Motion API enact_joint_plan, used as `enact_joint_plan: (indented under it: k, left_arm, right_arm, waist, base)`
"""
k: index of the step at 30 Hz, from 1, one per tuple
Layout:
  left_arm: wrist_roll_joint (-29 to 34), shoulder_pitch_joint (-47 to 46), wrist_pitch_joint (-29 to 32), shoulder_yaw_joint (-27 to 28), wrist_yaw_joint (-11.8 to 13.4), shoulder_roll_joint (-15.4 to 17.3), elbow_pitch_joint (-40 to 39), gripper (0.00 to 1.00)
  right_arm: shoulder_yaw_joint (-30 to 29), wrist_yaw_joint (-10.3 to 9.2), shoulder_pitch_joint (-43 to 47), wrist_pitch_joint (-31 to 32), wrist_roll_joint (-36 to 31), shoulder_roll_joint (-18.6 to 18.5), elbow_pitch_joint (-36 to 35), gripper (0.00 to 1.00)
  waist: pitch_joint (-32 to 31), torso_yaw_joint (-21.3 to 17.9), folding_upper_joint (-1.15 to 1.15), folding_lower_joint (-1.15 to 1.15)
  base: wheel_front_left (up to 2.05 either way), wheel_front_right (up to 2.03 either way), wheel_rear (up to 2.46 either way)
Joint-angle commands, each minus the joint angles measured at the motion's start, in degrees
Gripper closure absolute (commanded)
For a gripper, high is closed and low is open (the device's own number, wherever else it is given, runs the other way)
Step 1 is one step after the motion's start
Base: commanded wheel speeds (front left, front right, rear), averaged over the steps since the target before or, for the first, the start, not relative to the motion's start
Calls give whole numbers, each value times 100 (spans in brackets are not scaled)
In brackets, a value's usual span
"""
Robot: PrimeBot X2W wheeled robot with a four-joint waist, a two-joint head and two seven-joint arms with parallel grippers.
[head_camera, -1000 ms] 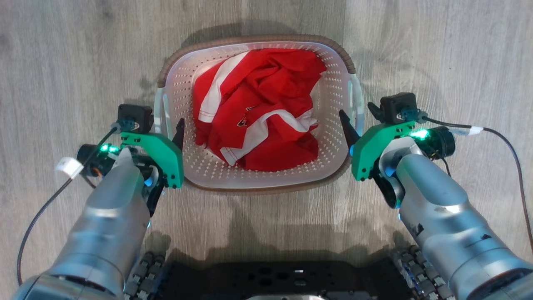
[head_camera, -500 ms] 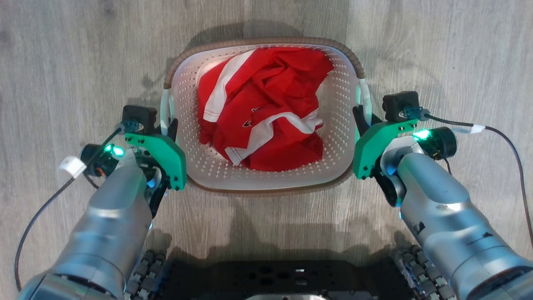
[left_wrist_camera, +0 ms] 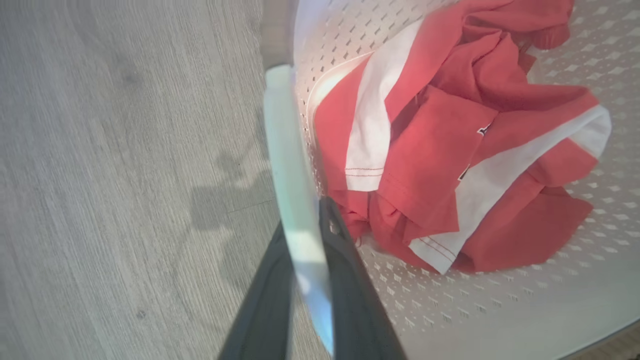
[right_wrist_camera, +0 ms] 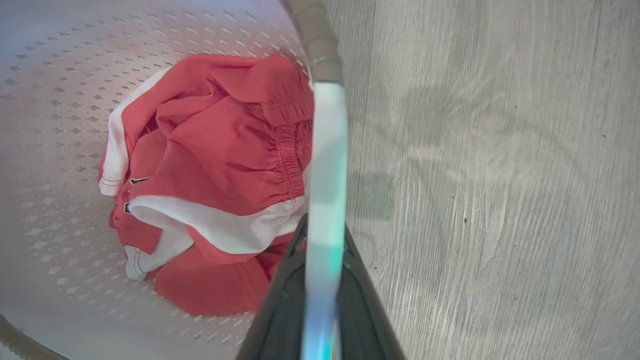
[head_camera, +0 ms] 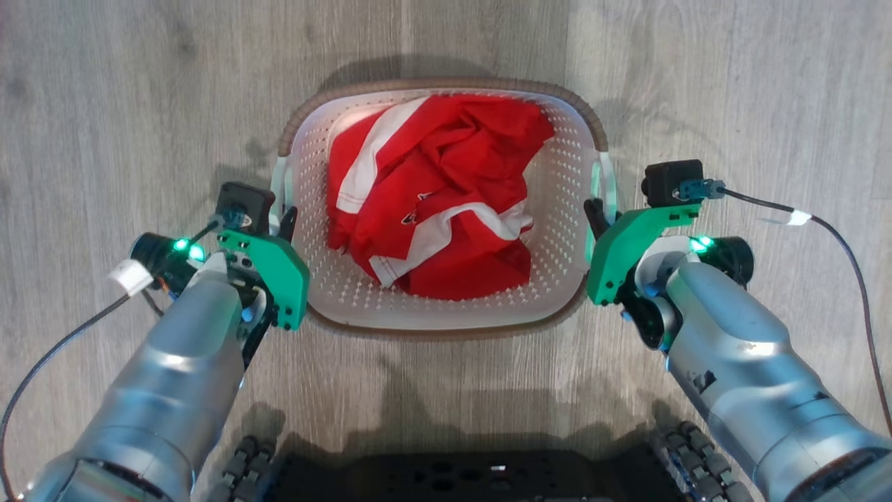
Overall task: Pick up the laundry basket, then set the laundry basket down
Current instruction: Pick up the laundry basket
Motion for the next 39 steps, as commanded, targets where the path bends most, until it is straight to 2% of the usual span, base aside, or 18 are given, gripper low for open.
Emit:
enact_joint_plan:
  k: [1,7,14,20,24,31,39]
  left_arm:
    - [-44,197,-38,-161,3,172,-88,100]
    - [-232,180,23,-757,3,290,-157,100]
    - [-758,179,305,-1631,3,530,-500,100]
    - [-1308,178,669,-2502,3,863,-959,100]
    - [-1862,176,1099,-3120,3,1155,-1449,100]
    - [-2196,309,1869,-3346,3,1563,-2307,100]
    - [-2391,586,3031,-3354,3,2054,-3414,100]
  right_arm:
    - [220,35,283,79,157,135,-132,100]
    - [461,35,210,321,528,135,-38,100]
    - [892,35,92,717,844,135,90,100]
    - [1224,35,29,1156,1097,135,65,100]
    - [1528,35,-8,1736,1244,135,96,100]
    - [1995,35,-47,2590,1337,135,-31,100]
    - [2222,35,-100,3324,1647,135,-299,100]
  waist:
    - [-91,-38,0,0]
    - [-270,-93,0,0]
    - [-590,-161,0,0]
    - [-944,-216,0,0]
    - [-1272,-217,0,0]
    - [-1763,-200,0,0]
    - [-2296,-181,0,0]
  base:
    - [0,0,0]
    - [0,0,0]
    - [0,0,0]
    - [0,0,0]
    - [0,0,0]
    - [0,0,0]
    - [0,0,0]
